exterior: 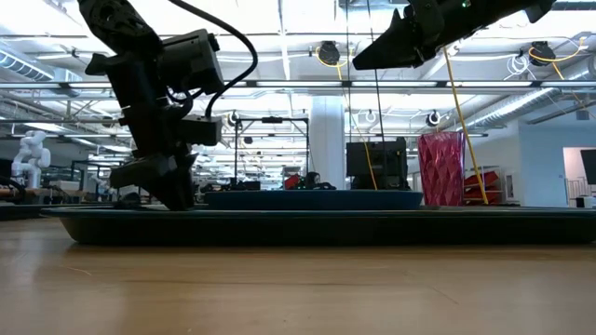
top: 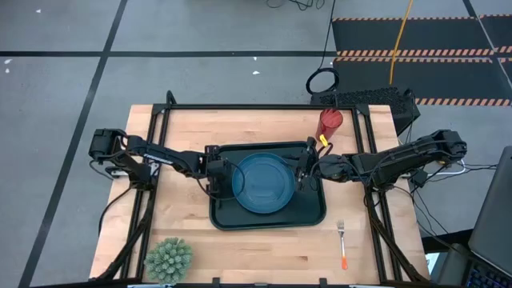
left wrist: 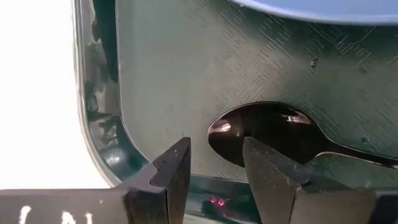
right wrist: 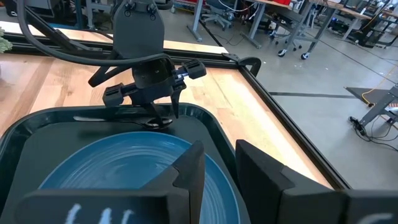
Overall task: Pick and place plate/cup/fork/spoon on tray
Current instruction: Put the black spoon to the left of the blue plate on the black tray
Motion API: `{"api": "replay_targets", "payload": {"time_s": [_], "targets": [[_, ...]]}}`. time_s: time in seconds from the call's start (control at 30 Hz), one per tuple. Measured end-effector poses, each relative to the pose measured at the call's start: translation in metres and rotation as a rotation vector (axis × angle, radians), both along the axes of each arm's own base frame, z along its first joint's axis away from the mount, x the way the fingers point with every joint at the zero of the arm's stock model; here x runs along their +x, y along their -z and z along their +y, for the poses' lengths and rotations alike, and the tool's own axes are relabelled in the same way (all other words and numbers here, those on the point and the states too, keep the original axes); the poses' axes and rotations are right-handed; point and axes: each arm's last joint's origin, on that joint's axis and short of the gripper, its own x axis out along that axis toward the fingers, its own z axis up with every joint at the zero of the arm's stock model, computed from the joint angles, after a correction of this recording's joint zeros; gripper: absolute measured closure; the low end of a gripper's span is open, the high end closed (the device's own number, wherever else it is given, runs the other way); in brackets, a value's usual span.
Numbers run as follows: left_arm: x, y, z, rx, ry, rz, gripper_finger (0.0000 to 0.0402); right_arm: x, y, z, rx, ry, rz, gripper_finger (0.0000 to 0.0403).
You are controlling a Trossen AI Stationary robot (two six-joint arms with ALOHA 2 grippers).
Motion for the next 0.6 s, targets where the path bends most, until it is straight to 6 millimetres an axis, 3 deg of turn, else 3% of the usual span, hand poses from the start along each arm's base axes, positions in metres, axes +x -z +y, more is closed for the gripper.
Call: {"api": "replay_targets", "payload": {"time_s": [0.6], "targets": [[-0.0021,0.0005,-0.0087,0.031,0.045,0.032,0.0250,0.0000,0.0000,0.0000,0.006,0.002,-0.002,0.0319]]}}
